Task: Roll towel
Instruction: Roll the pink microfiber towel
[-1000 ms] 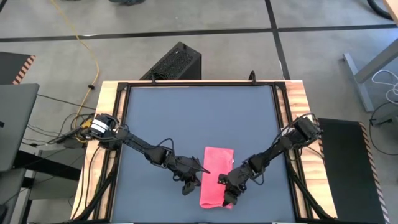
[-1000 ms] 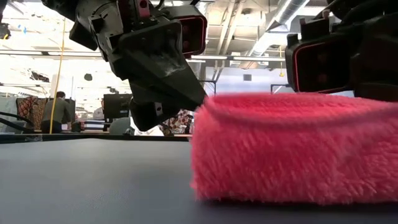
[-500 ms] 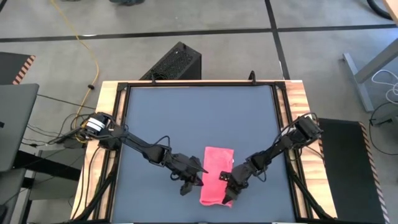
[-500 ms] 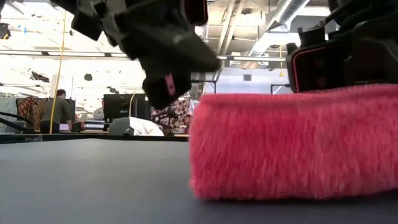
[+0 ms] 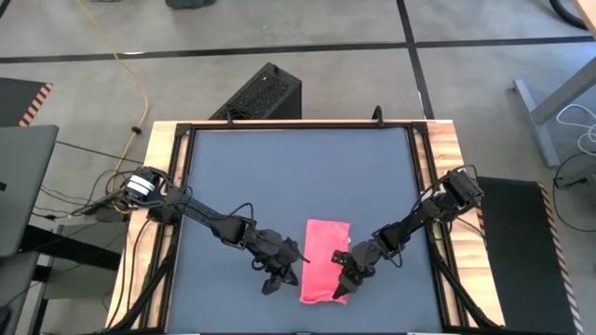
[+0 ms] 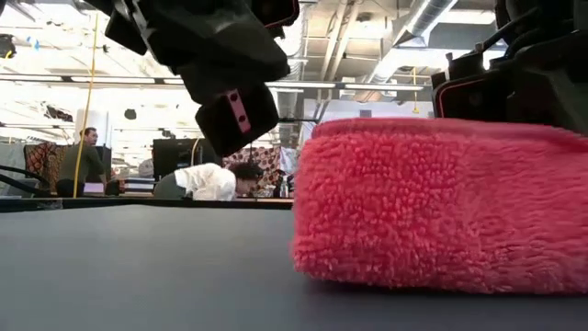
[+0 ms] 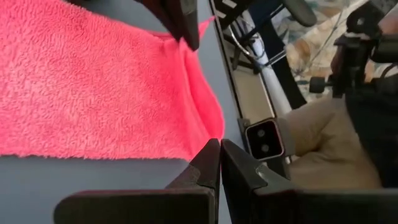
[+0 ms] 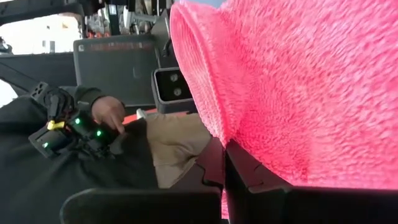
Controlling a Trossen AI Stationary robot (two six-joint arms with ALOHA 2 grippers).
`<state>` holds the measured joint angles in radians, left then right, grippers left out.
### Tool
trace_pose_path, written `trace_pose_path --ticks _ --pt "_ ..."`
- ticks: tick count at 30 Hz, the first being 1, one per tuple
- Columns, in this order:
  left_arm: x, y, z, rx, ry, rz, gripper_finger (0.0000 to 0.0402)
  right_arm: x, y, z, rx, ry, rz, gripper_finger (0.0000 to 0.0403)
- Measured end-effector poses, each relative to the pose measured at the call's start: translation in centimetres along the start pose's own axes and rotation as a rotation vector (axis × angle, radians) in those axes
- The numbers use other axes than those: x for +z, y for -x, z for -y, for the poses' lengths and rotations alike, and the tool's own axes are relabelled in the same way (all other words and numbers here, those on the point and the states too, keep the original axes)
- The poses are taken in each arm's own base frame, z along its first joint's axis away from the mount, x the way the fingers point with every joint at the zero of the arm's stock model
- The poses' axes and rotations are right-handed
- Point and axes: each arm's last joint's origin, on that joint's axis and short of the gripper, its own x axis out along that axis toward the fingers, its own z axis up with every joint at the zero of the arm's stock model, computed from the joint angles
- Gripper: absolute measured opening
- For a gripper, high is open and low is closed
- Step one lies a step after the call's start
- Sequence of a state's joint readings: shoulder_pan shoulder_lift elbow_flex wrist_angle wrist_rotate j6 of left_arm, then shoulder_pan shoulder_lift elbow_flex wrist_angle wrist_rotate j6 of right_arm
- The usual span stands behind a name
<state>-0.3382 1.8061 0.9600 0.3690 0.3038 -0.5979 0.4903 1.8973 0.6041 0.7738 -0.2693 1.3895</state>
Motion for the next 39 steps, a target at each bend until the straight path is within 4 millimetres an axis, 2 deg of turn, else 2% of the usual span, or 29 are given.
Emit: trace_pose_path --ticks 11,22,29,32,36,39 --pt "0.9 0.1 0.5 -0.029 0.041 0.104 0.0 -0.1 -0.1 0.1 -0.023 0.006 0.041 0.0018" --pt "-0.5 -1.1 -0.1 -0.099 0.196 -0.01 0.0 -0.5 -0.2 0.1 -0.035 0.019 0.058 0.0018" --pt "-0.7 -2.3 -0.3 -0.177 0.222 0.038 0.0 -0.5 -0.2 0.2 -0.04 0.016 0.066 0.002" --pt "-0.6 -2.3 -0.1 -0.177 0.186 0.061 0.0 -0.5 -0.2 0.2 -0.041 0.01 0.067 0.0033" --pt "-0.9 -2.4 0.0 -0.197 0.193 0.014 0.0012 -0.5 -0.2 0.2 -0.042 0.008 0.068 0.0055" --pt "-1.4 -2.4 -0.2 -0.19 0.224 -0.045 0.0042 -0.5 -0.2 0.2 -0.042 0.008 0.068 0.0061"
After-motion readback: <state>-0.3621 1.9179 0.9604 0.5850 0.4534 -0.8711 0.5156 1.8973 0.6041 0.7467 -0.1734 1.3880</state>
